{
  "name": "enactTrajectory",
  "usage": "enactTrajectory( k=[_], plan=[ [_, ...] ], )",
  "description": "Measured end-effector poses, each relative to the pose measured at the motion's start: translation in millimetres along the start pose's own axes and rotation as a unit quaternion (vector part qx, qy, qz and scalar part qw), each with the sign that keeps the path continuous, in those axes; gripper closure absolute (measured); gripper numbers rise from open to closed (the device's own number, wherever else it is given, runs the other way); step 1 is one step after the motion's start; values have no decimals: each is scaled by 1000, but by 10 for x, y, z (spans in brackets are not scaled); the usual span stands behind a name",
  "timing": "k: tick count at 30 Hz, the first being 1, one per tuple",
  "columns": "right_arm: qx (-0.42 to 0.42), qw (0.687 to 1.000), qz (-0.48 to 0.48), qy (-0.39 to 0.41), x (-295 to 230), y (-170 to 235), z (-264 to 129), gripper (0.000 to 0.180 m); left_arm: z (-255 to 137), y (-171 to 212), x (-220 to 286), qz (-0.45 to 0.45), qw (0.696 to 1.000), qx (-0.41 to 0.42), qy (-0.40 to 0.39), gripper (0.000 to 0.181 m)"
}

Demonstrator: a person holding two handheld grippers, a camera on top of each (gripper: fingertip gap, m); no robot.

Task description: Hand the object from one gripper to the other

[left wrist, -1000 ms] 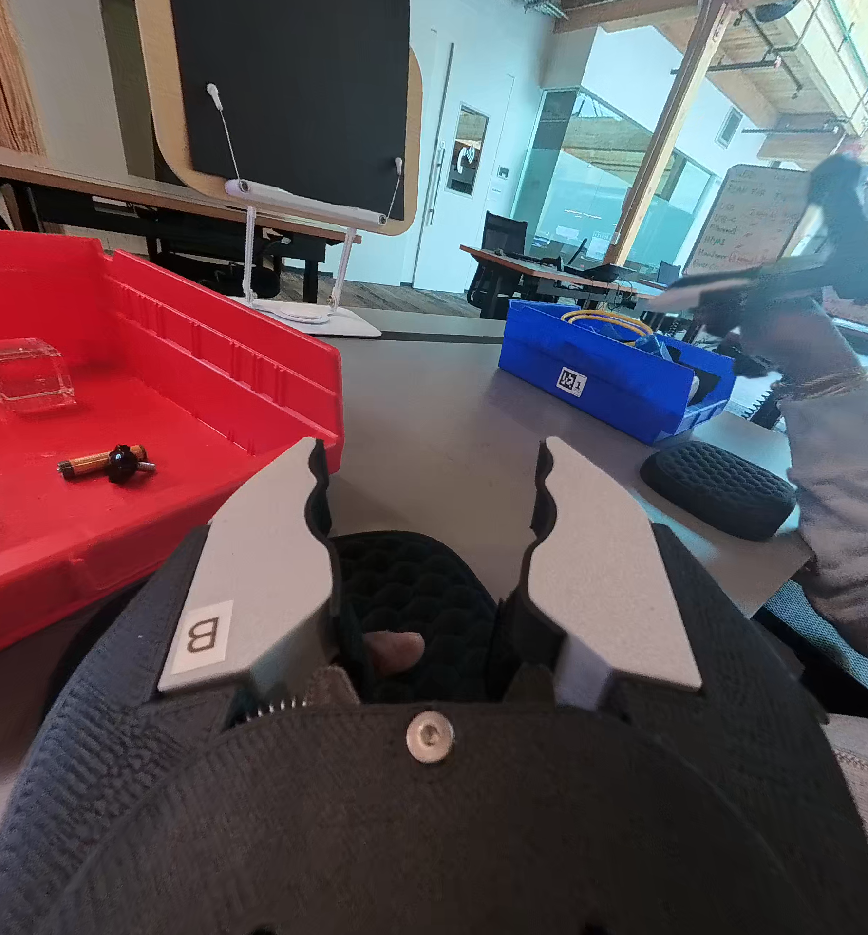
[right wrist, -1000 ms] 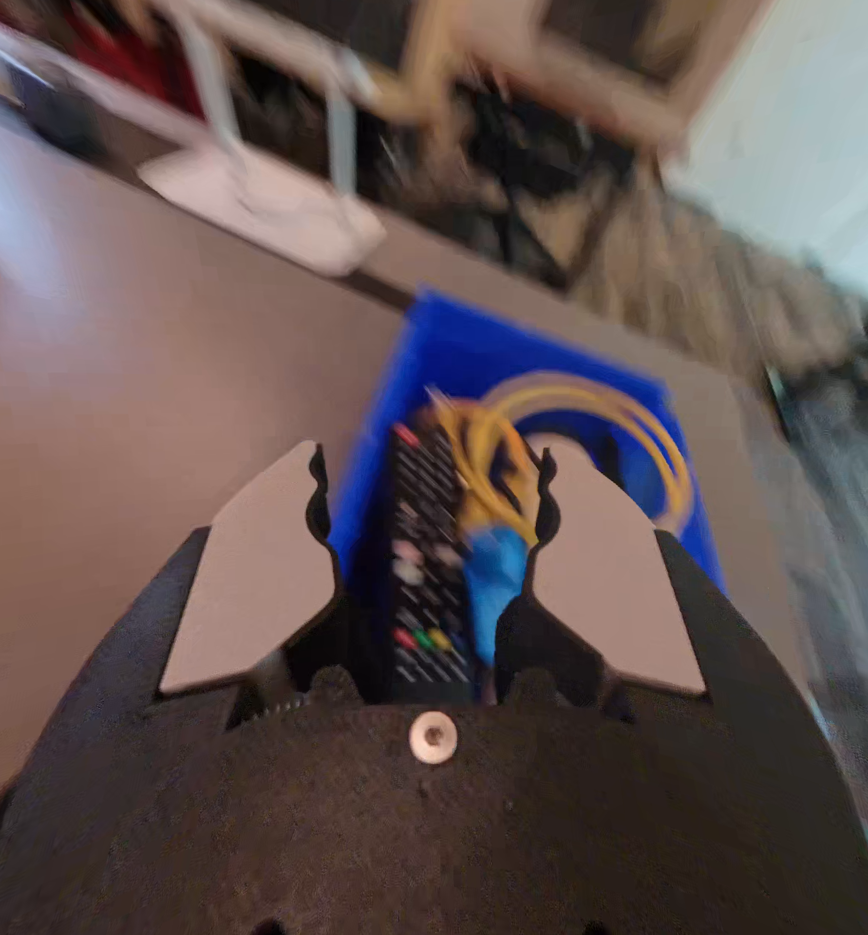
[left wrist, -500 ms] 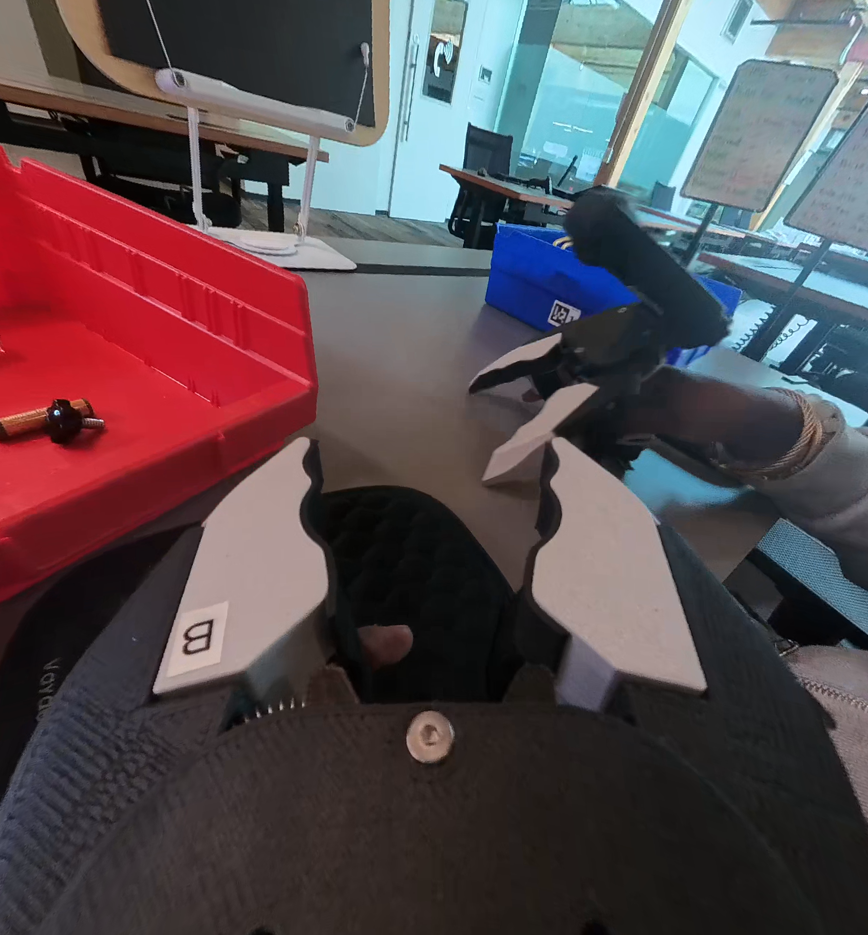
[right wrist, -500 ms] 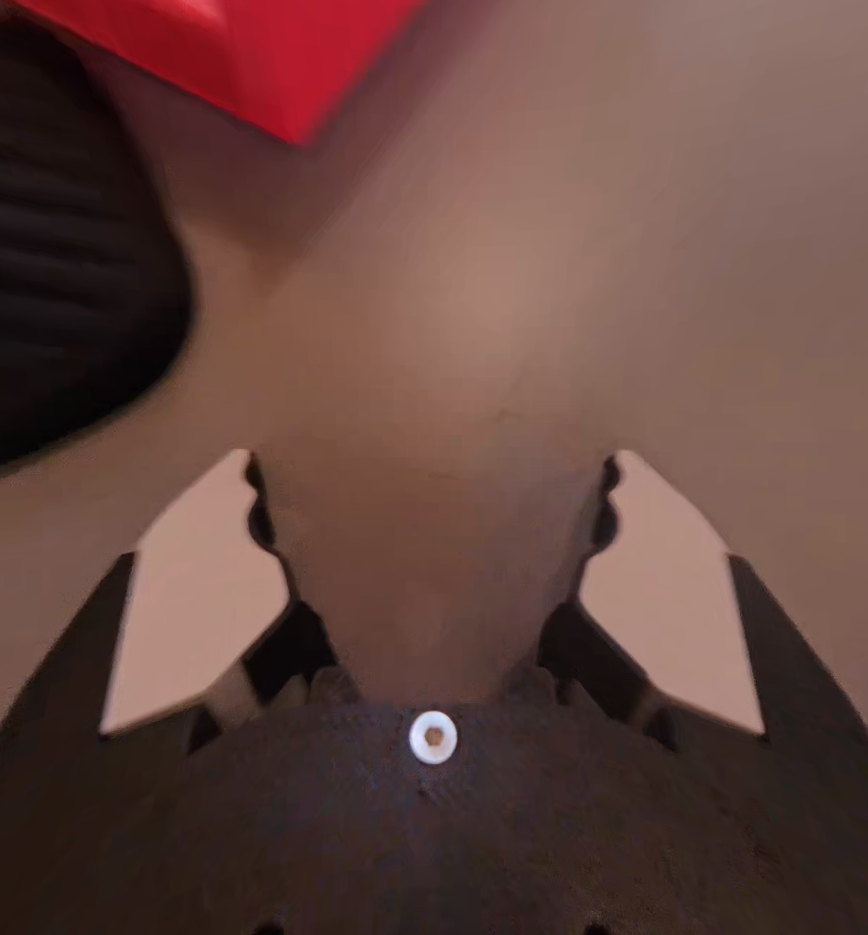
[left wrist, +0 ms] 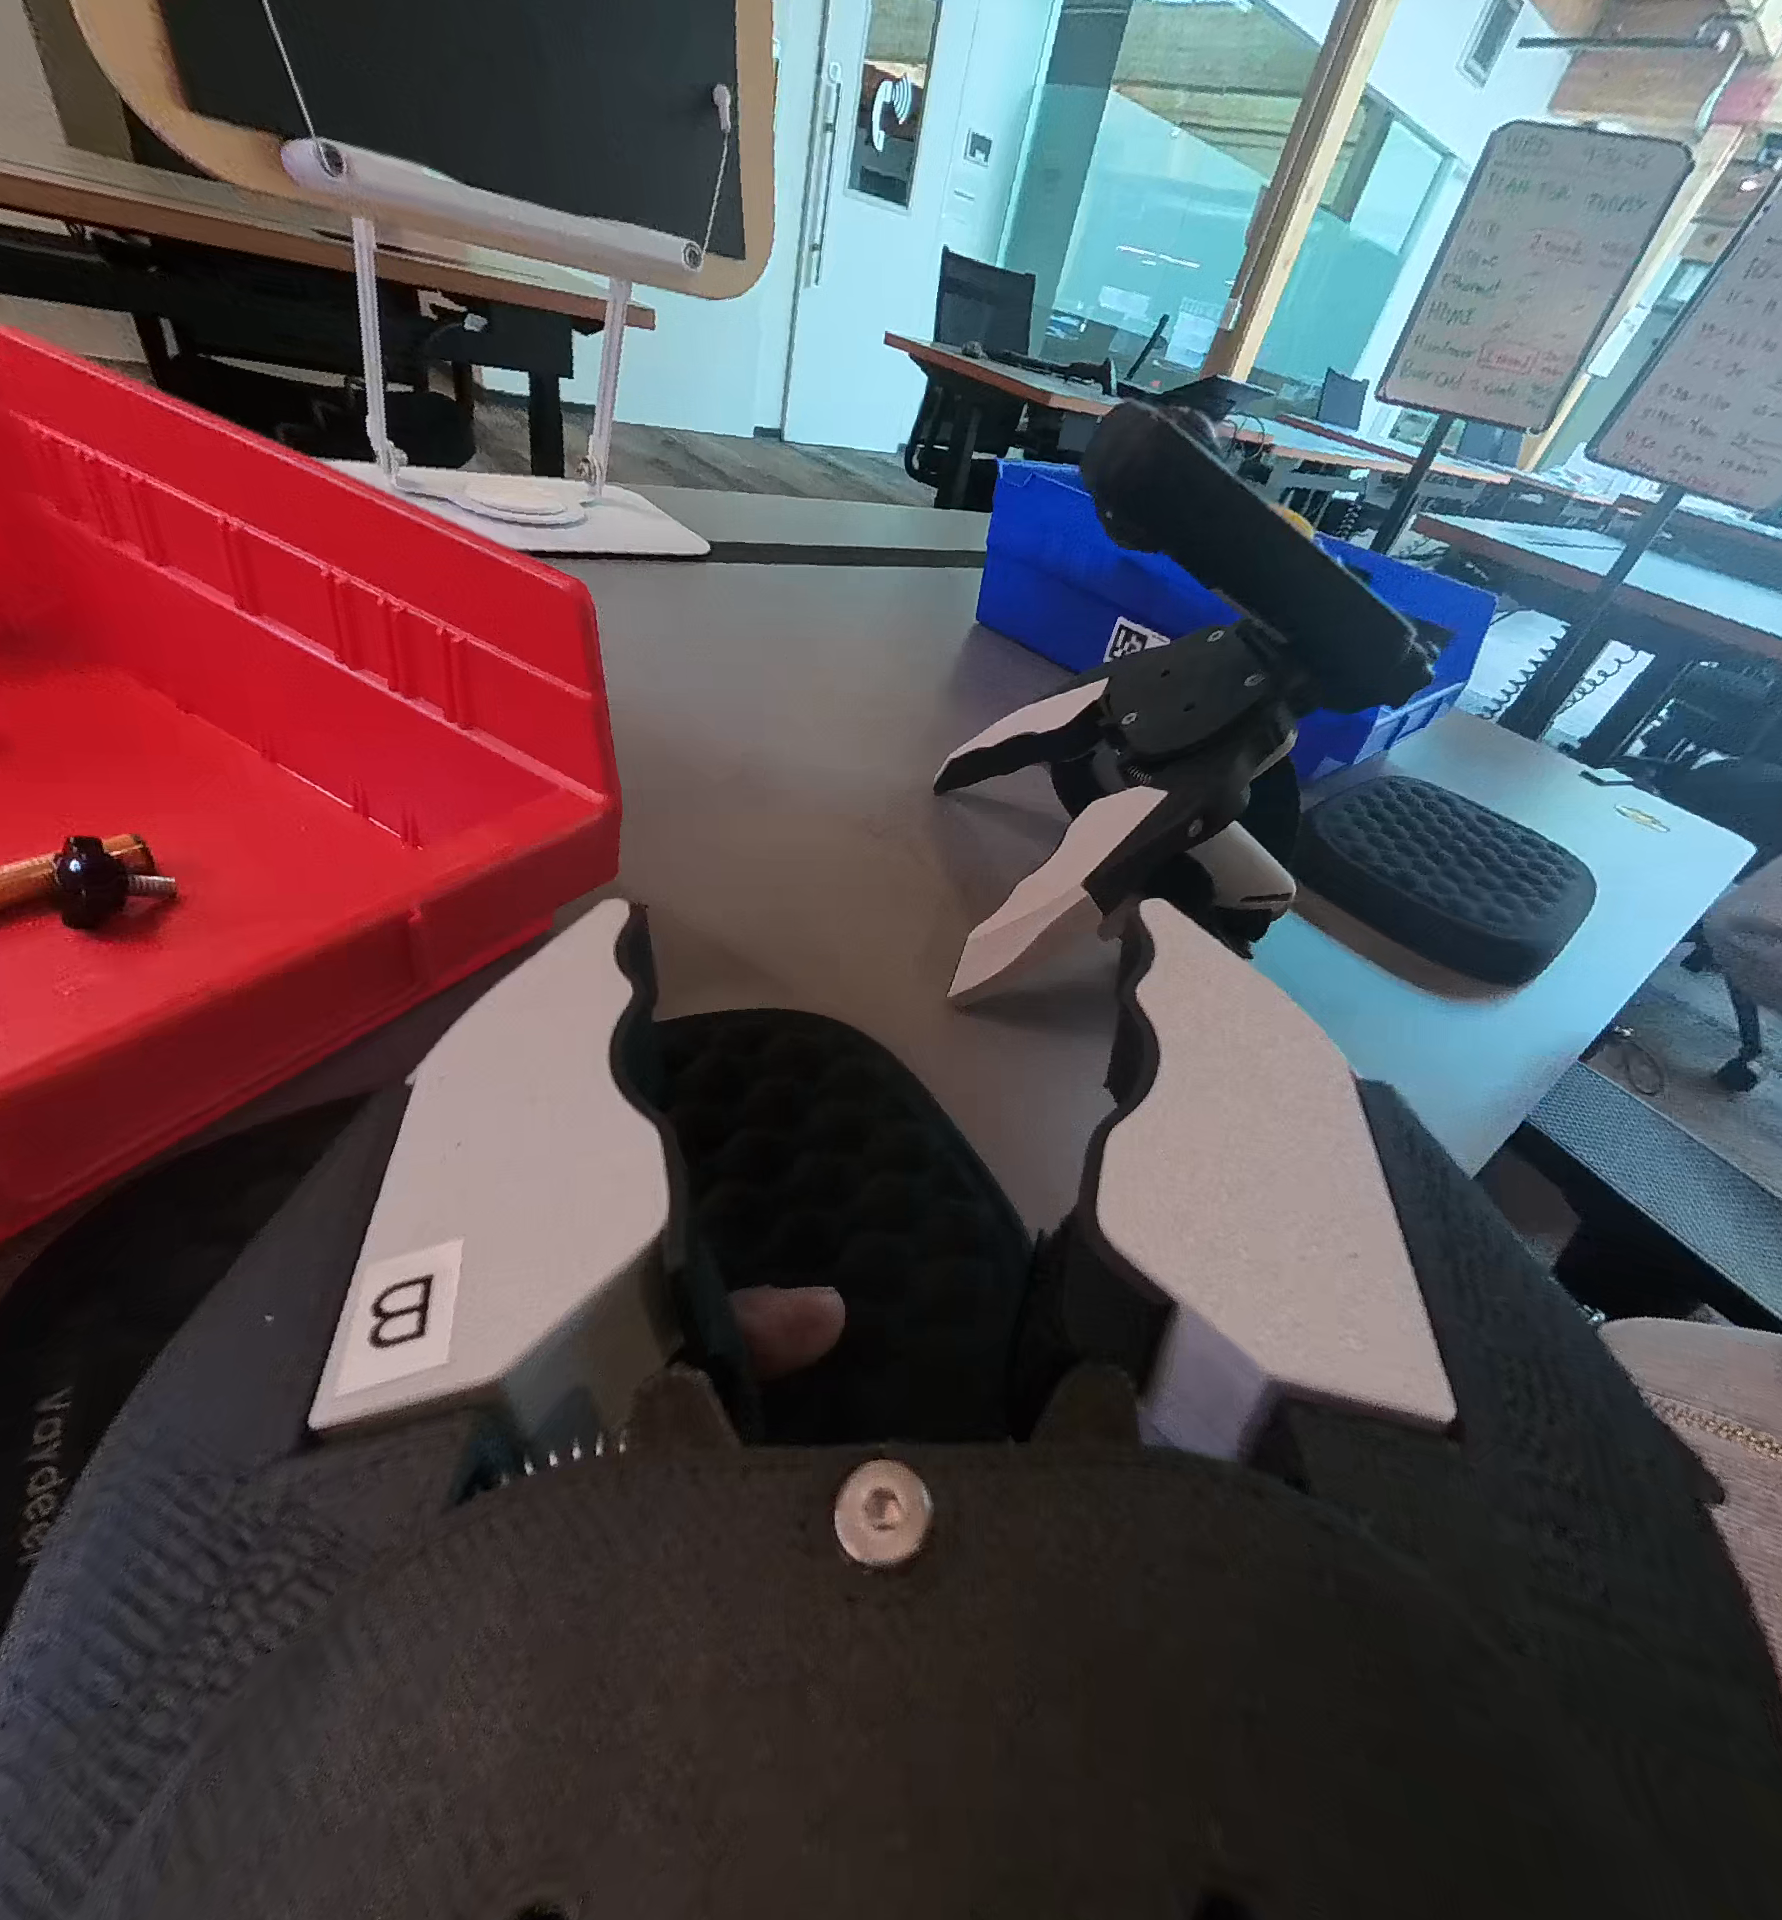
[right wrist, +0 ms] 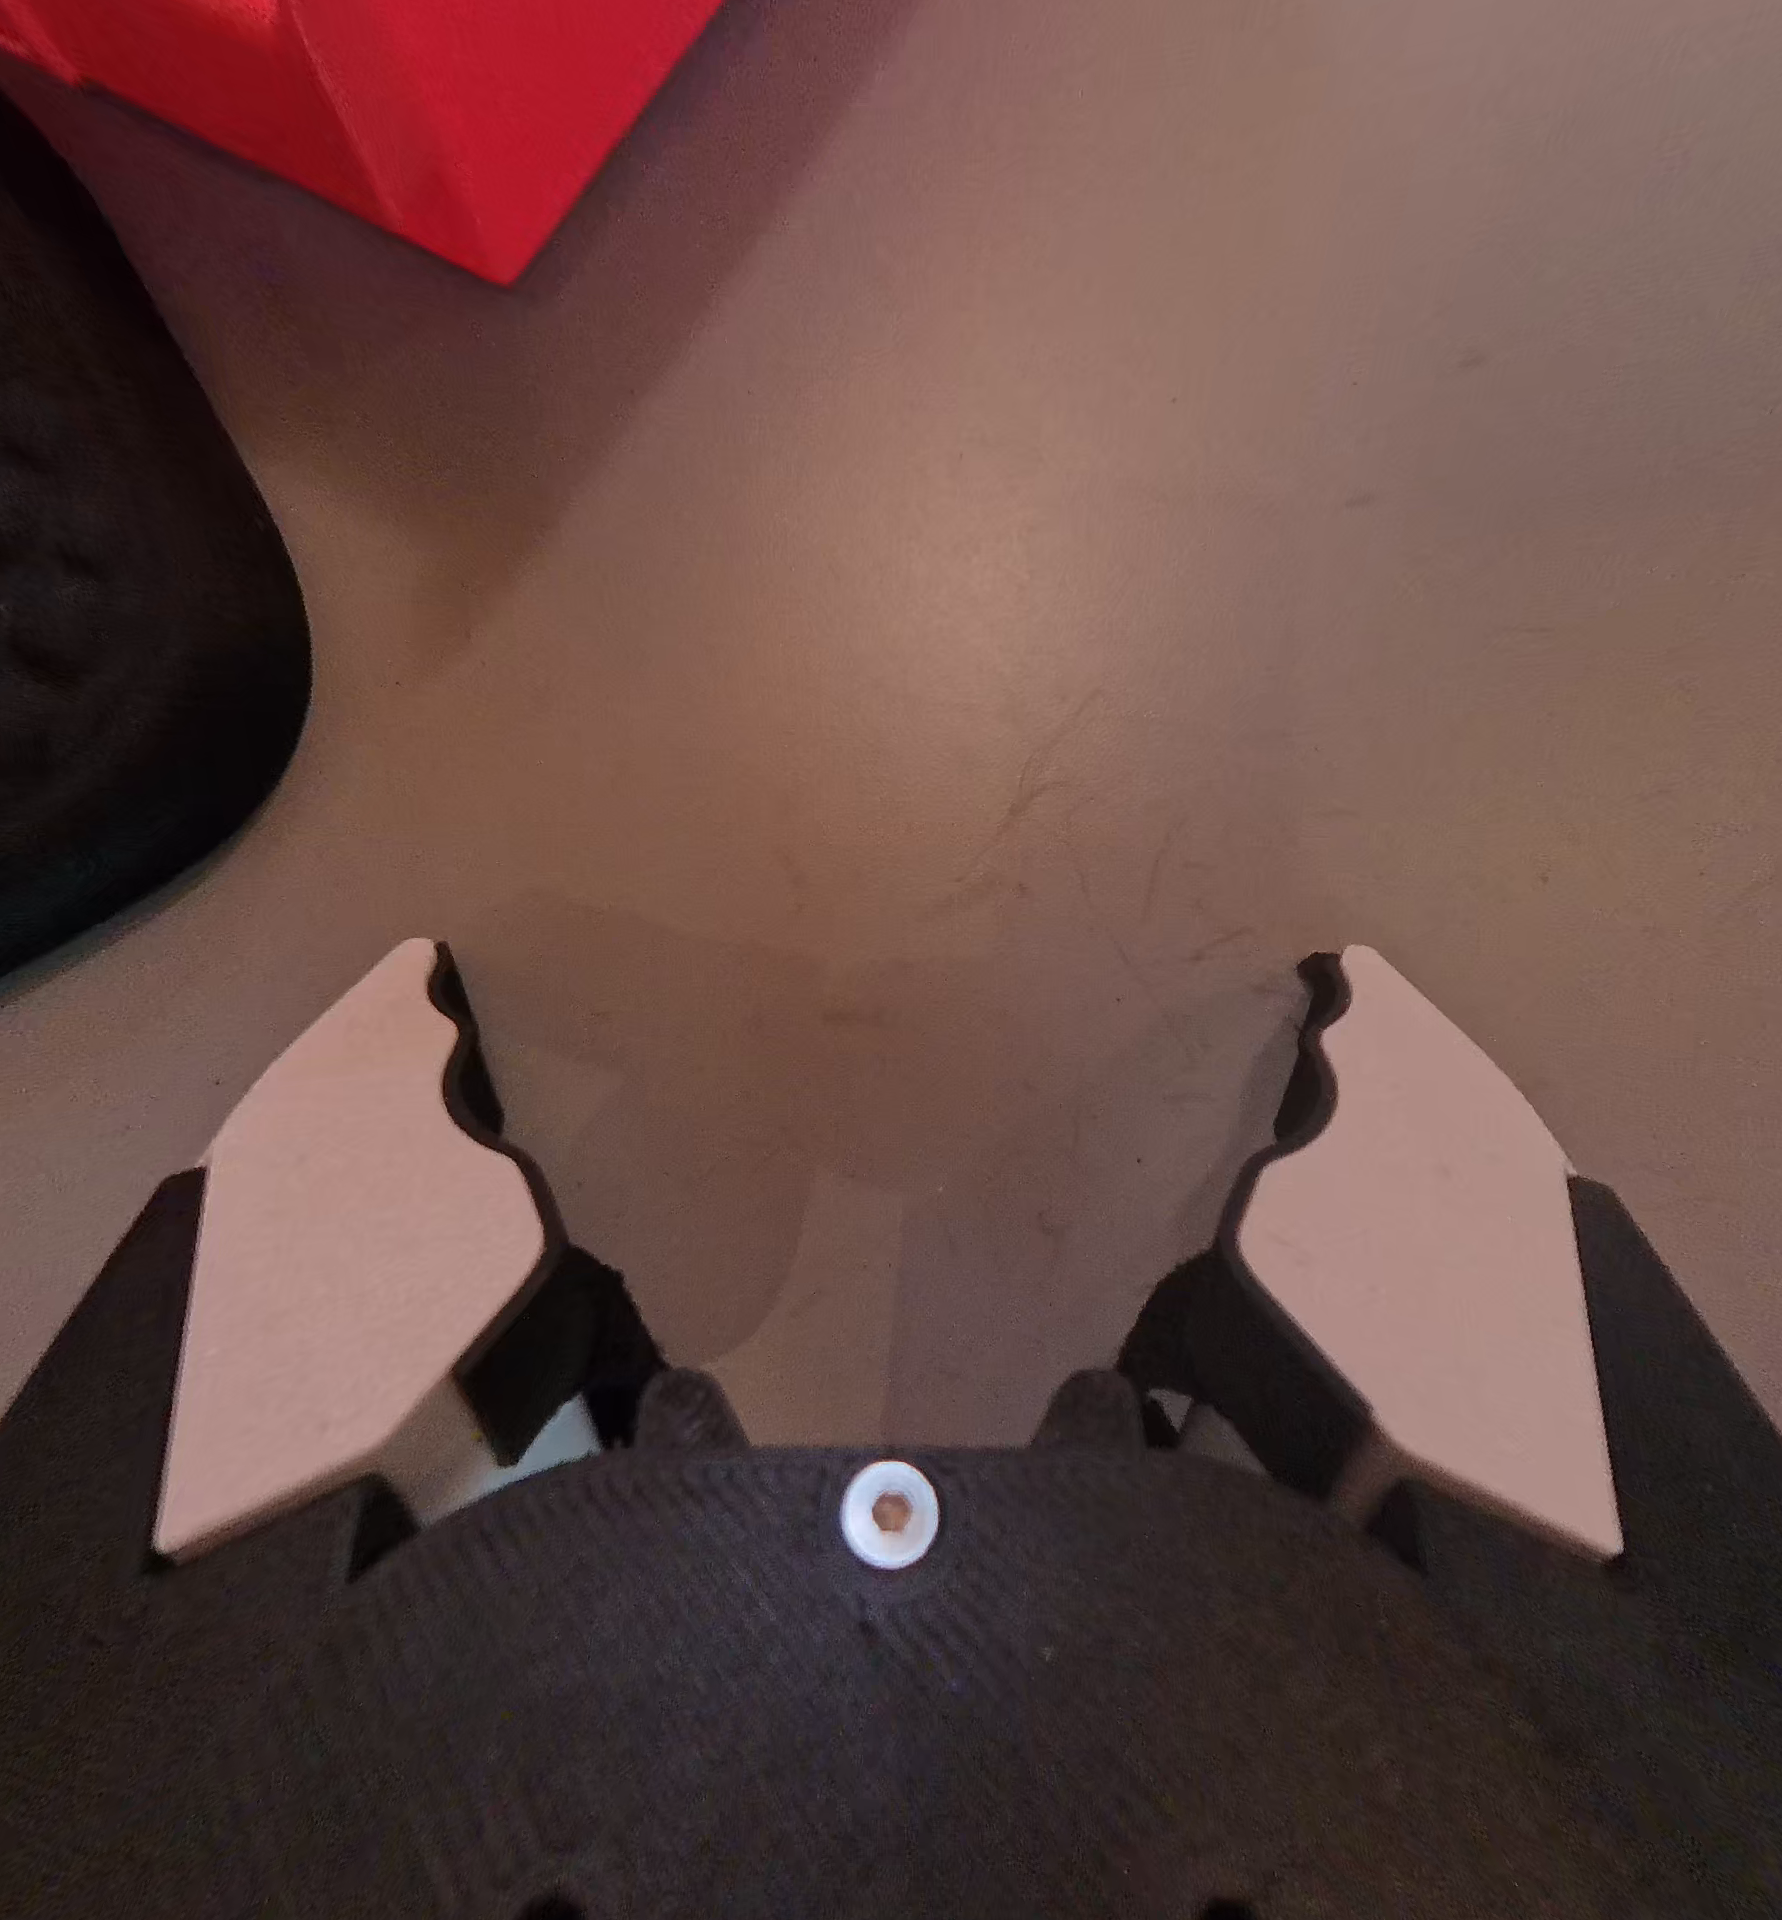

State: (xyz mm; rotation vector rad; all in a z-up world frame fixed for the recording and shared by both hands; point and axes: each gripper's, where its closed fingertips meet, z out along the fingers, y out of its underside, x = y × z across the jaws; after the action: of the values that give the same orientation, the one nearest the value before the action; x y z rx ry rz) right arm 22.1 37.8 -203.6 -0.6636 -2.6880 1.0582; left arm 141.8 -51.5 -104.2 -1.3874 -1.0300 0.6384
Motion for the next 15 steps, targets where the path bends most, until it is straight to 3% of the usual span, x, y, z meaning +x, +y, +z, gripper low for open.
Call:
enactTrajectory(
  k=[15],
  plan=[
    [0,1000,0,0,2,-1,-6,34,-94,-136,-75,-7,999,36,-20,96]
  ],
)
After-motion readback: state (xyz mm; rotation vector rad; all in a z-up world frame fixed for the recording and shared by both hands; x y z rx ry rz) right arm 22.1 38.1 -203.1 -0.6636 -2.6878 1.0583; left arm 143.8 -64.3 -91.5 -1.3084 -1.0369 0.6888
